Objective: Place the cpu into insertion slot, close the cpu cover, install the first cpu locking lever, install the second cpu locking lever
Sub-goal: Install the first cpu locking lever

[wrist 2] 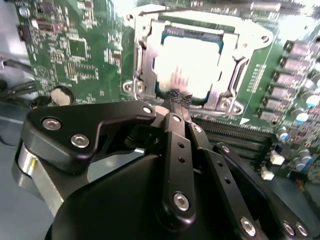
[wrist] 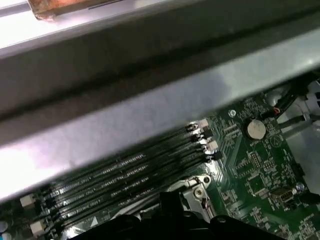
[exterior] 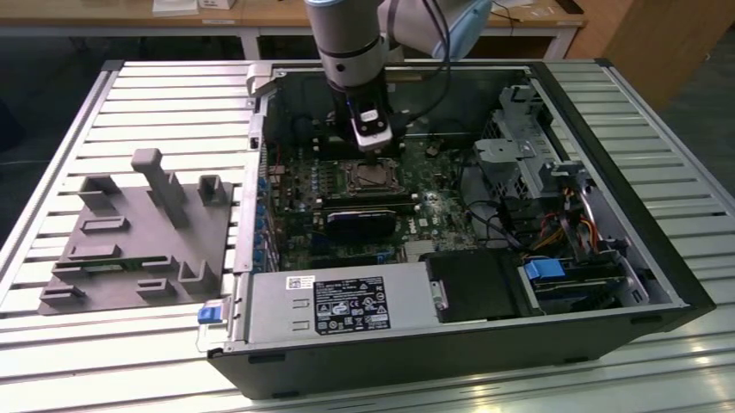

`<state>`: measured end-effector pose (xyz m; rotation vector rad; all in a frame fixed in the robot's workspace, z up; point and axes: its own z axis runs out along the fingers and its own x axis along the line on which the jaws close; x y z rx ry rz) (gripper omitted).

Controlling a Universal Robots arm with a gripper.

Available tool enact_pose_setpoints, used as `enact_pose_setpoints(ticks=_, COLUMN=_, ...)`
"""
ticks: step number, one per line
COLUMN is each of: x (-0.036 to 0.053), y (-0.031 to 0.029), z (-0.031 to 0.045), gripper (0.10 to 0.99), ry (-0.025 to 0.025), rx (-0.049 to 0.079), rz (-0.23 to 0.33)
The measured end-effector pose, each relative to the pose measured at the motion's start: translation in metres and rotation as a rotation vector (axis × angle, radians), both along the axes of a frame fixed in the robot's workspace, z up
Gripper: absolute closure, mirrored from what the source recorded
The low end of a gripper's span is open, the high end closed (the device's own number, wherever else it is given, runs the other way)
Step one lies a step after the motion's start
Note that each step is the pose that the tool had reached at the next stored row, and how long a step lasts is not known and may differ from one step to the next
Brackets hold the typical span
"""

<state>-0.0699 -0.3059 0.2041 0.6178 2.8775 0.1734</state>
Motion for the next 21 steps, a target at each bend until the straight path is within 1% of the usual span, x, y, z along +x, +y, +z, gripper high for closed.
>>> enact_pose_setpoints(ticks=10, x=0.0, y=-0.0145, z=-0.0001, gripper=0.984, ry=-0.0001, rx=-0.03, rz=0.0)
enact_pose_setpoints(ticks=12, x=0.0, y=-0.0163, z=-0.0001, gripper=0.984, ry=-0.0001, rx=-0.037, rz=0.0)
enact_pose_setpoints(ticks=14, x=0.0, y=-0.0166, z=-0.0002, gripper=0.984, ry=0.0003, rx=-0.044, rz=0.0)
enact_pose_setpoints(ticks=15, x=0.0001, y=-0.0167, z=-0.0003, gripper=0.984, ry=0.0026, rx=-0.05, rz=0.0)
enact_pose_setpoints(ticks=16, x=0.0002, y=-0.0167, z=-0.0004, gripper=0.984, ry=0.0074, rx=-0.056, rz=0.0)
enact_pose_setpoints(ticks=17, x=0.0004, y=-0.0166, z=-0.0005, gripper=0.984, ry=0.0132, rx=-0.062, rz=0.0)
enact_pose_setpoints(ticks=18, x=0.0005, y=-0.0166, z=-0.0007, gripper=0.984, ry=0.0209, rx=-0.068, rz=0.0)
enact_pose_setpoints(ticks=19, x=0.0008, y=-0.0167, z=-0.0008, gripper=0.984, ry=0.0295, rx=-0.073, rz=0.001)
enact_pose_setpoints(ticks=21, x=0.0013, y=-0.0166, z=-0.0009, gripper=0.984, ry=0.0502, rx=-0.081, rz=0.001)
